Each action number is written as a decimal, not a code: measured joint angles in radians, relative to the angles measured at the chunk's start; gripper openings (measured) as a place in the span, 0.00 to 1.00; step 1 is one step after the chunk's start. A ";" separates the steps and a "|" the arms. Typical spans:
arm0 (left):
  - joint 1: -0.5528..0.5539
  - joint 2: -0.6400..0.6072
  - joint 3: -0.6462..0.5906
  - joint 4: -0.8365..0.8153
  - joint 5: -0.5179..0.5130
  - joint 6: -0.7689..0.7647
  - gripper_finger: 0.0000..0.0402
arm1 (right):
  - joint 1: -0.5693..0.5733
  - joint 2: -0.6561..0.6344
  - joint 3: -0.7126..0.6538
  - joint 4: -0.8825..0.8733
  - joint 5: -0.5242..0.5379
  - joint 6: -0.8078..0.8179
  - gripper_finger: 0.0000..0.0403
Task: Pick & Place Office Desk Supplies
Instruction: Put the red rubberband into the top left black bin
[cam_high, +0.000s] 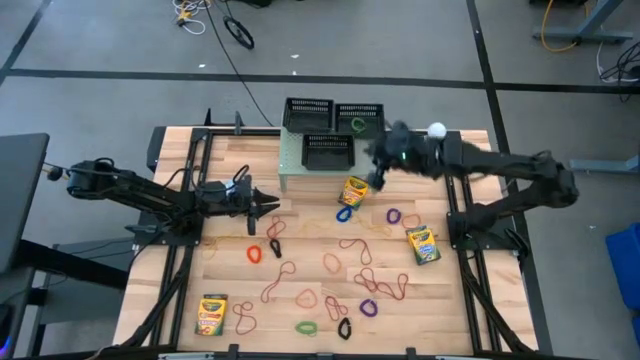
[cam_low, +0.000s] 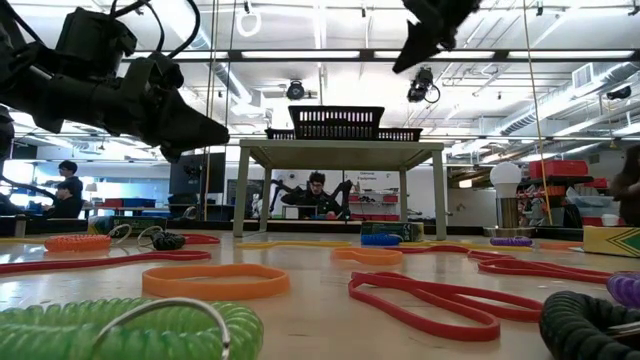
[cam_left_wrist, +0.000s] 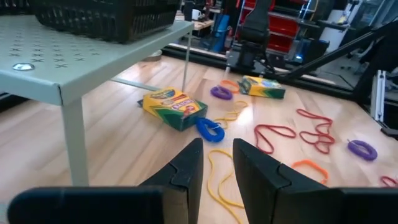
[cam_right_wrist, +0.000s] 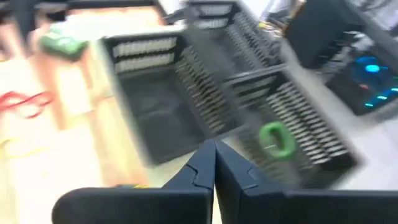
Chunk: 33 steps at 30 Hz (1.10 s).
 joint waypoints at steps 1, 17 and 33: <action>0.000 0.000 0.000 -0.001 -0.001 0.000 0.23 | 0.029 -0.018 -0.054 0.041 0.001 0.014 0.03; -0.064 0.000 0.077 -0.159 0.023 -0.026 0.08 | 0.364 -0.072 -0.628 0.769 0.102 0.249 0.04; -0.270 0.024 0.352 -0.862 -0.214 -0.225 0.13 | 0.379 -0.072 -0.688 0.842 -0.022 0.253 0.09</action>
